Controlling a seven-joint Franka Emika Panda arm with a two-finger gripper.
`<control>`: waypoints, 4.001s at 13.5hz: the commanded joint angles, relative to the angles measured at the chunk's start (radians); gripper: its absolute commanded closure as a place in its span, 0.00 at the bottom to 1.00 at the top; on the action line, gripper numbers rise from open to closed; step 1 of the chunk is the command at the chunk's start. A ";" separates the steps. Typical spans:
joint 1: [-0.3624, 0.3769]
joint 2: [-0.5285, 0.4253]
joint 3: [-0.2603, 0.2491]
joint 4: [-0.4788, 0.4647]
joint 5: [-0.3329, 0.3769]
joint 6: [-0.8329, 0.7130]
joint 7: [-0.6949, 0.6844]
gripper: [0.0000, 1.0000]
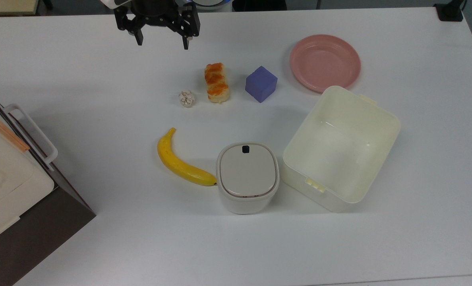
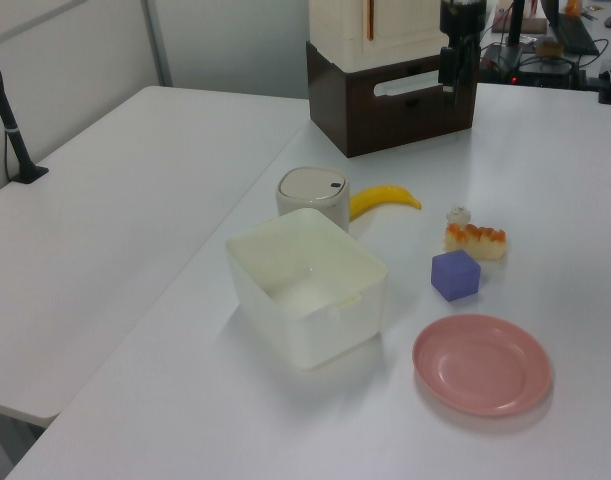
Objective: Open the trash can
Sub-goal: 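Move the gripper toward the white trash can and lower it over the lid, then press the gripper down on the lid's button to pop the lid open, then raise the gripper away from the opened trash can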
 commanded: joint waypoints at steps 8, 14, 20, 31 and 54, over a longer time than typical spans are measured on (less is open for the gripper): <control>0.032 0.008 0.016 -0.084 0.042 0.205 -0.037 0.25; 0.104 0.131 0.045 -0.015 0.059 0.488 -0.091 0.88; 0.163 0.295 0.036 0.116 0.050 0.637 -0.070 0.93; 0.221 0.381 0.032 0.126 0.033 0.649 -0.019 0.93; 0.137 -0.009 -0.049 0.061 0.030 -0.034 -0.008 0.00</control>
